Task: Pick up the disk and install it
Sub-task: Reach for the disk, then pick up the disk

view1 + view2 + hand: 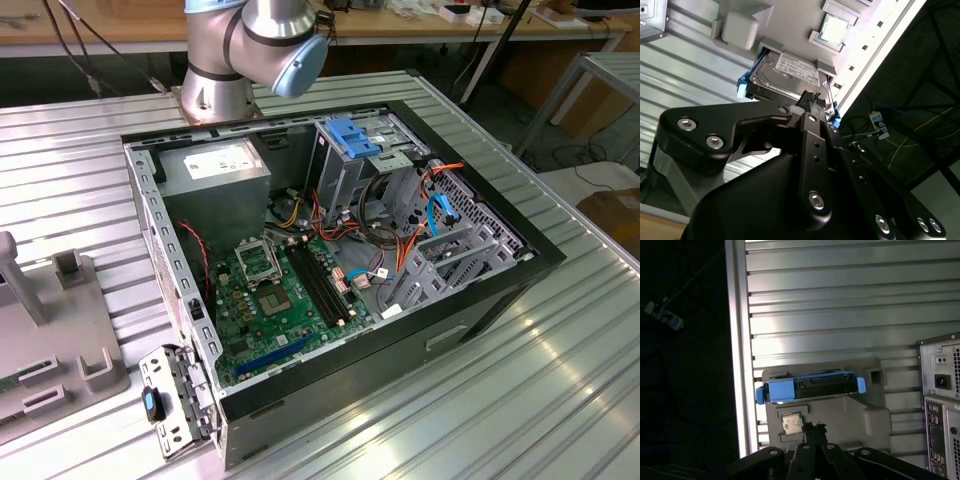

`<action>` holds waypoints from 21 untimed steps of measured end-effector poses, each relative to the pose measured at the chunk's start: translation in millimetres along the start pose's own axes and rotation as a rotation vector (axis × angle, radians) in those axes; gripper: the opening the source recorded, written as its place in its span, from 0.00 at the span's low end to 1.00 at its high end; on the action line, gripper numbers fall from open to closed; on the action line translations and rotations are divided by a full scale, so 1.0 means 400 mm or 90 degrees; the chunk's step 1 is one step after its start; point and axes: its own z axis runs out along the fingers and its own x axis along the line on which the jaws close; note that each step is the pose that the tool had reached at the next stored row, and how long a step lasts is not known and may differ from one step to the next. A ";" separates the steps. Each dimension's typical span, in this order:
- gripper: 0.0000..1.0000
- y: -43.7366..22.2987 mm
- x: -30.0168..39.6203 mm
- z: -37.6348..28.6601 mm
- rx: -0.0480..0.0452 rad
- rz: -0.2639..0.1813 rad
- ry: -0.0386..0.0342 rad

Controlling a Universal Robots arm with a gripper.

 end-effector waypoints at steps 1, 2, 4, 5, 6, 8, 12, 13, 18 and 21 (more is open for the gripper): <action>0.11 0.010 0.003 0.003 0.0000 0.000 0.0000; 0.11 0.020 0.006 0.005 0.0000 0.000 0.0001; 0.11 0.029 0.014 0.009 -0.0001 0.000 -0.0001; 0.11 0.036 0.026 0.012 0.0001 0.000 0.0001; 0.11 0.043 0.041 0.015 0.0001 0.001 0.0000; 0.11 0.053 0.052 0.020 0.0007 0.001 0.0000; 0.11 0.063 0.062 0.028 0.0027 0.001 -0.0002; 0.11 0.063 0.062 0.028 0.0027 0.000 -0.0001; 0.11 0.067 0.063 0.033 0.0027 0.001 -0.0002; 0.11 0.068 0.063 0.034 0.0026 0.001 -0.0002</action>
